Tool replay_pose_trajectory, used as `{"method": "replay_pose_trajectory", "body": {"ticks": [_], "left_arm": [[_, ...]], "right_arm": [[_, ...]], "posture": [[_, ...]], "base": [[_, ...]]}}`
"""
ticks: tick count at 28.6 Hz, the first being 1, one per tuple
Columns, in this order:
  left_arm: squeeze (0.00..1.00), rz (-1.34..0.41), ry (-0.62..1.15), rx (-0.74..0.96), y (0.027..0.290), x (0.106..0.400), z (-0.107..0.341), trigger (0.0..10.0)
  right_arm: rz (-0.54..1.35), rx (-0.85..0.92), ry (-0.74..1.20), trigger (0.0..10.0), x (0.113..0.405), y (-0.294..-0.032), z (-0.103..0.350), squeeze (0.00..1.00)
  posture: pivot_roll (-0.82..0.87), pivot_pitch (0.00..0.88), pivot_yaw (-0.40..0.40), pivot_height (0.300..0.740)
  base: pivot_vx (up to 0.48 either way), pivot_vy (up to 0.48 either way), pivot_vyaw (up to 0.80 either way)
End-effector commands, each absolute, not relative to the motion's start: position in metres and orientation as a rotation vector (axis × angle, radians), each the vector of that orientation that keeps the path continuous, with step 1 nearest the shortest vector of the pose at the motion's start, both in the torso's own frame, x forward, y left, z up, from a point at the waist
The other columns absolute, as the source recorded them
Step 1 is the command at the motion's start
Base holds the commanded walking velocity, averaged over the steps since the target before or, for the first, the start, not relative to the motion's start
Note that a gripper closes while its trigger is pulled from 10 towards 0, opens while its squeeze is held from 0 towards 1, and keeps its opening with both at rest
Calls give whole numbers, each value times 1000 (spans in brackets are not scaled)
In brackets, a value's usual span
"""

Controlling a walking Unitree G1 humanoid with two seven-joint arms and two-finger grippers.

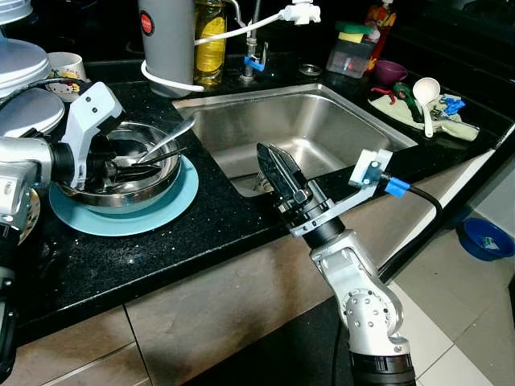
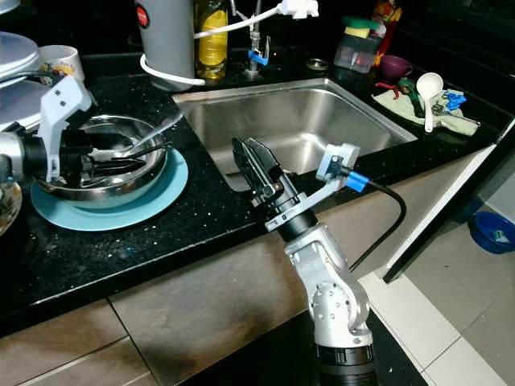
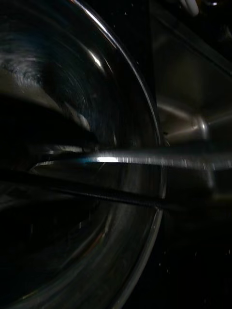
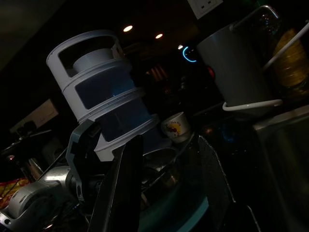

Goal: Kitchen organization

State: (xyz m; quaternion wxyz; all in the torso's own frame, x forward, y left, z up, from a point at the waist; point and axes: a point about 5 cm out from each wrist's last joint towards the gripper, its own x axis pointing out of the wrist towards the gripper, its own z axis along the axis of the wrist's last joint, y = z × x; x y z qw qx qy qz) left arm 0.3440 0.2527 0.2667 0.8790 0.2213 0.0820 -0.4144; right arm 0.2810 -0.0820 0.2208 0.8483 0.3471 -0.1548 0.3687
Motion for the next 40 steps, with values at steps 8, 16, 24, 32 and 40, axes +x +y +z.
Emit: {"method": "replay_pose_trajectory", "body": {"ticks": [8, 16, 24, 32, 40], "left_arm": [[0, -874, 168, 464, 250, 346, 266, 0], [0, -852, 102, 445, 249, 348, 275, 0], [0, -861, -24, 329, 248, 348, 298, 196], [1000, -892, 92, 370, 248, 346, 276, 10000], [1000, -786, 112, 458, 257, 352, 272, 10000]], "right_arm": [[753, 724, -328, 10000, 280, -87, 220, 0], [756, 725, -327, 10000, 281, -87, 220, 0], [757, 724, -326, 10000, 281, -86, 220, 0], [755, 725, -326, 10000, 281, -87, 220, 0], [753, 725, -327, 10000, 280, -88, 220, 0]], "posture": [[116, 22, -105, 740], [117, 21, -106, 740], [119, 21, -106, 740], [117, 22, -105, 740], [116, 21, -105, 740]], "base": [[0, 0, 0], [0, 0, 0], [0, 0, 0], [0, 0, 0], [0, 0, 0]]}}
